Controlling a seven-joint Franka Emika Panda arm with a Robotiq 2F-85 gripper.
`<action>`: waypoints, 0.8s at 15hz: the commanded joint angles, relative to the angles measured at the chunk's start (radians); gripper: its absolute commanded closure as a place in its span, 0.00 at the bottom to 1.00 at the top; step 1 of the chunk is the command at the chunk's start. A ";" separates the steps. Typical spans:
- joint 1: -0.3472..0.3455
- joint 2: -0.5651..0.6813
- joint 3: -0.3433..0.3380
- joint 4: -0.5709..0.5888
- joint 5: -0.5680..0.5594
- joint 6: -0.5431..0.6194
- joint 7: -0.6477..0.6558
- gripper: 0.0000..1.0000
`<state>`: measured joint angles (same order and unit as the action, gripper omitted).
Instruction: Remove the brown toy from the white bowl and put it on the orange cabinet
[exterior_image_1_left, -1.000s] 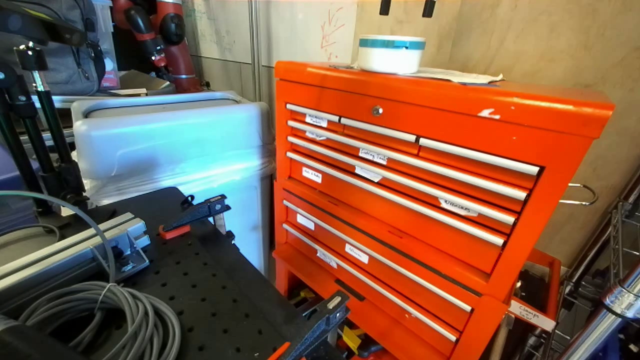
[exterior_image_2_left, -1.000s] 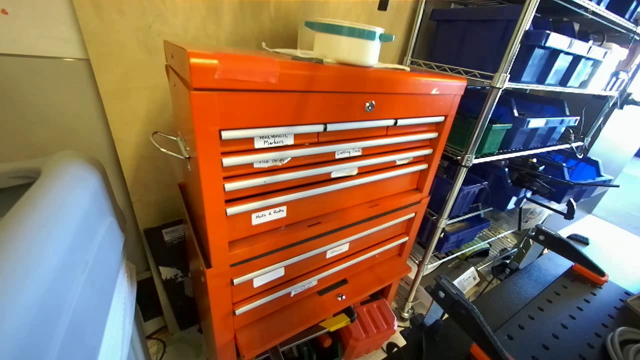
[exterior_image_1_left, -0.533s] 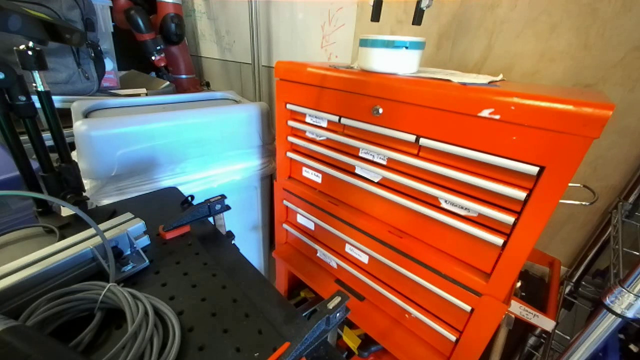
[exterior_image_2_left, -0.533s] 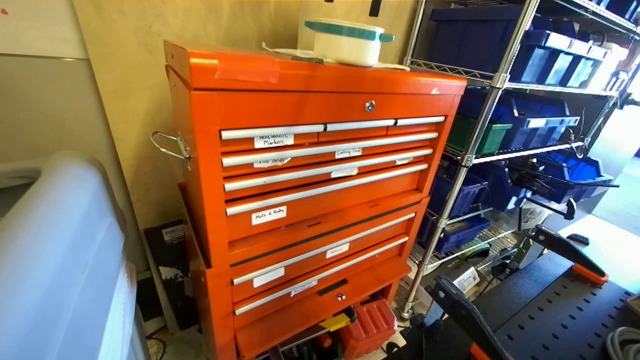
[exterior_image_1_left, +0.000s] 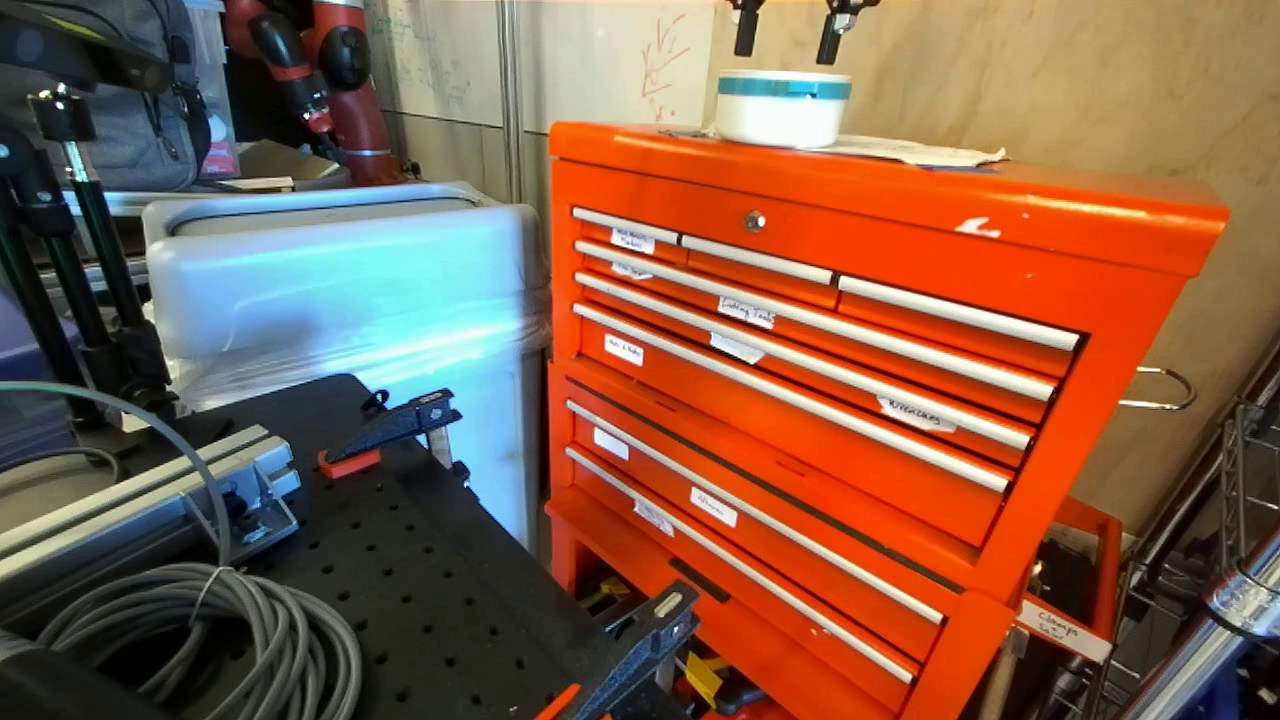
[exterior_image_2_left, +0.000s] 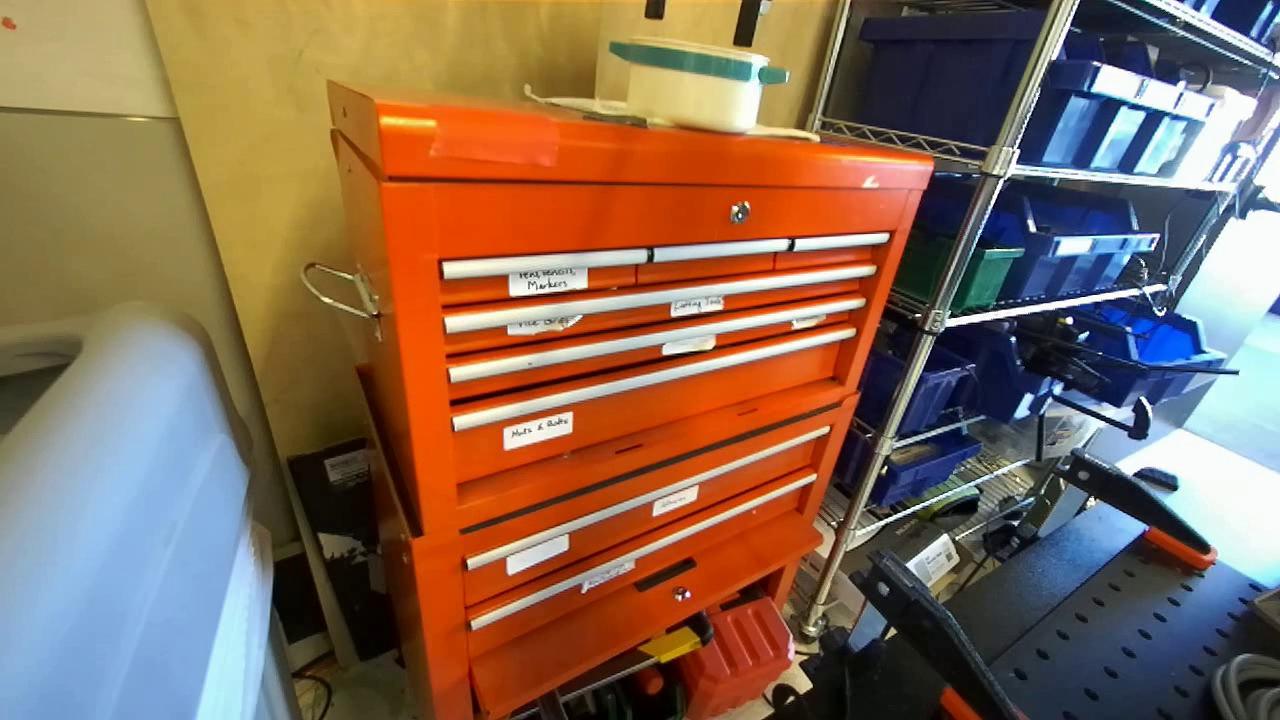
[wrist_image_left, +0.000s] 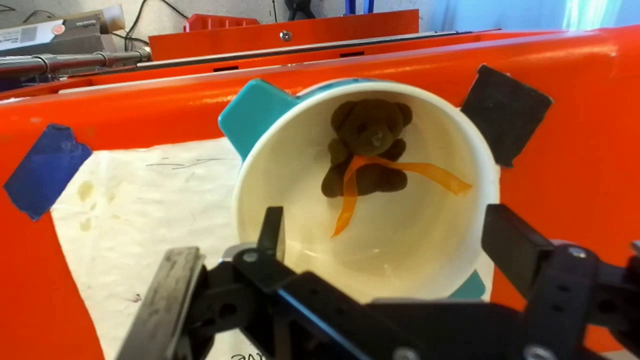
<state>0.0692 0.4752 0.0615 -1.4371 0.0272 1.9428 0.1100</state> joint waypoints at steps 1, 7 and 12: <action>0.007 0.009 -0.003 0.003 0.004 -0.004 -0.019 0.00; 0.014 0.028 -0.007 0.001 -0.011 -0.002 -0.021 0.05; 0.021 0.047 -0.011 0.000 -0.030 -0.002 -0.025 0.41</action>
<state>0.0769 0.5114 0.0606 -1.4437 0.0198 1.9431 0.0979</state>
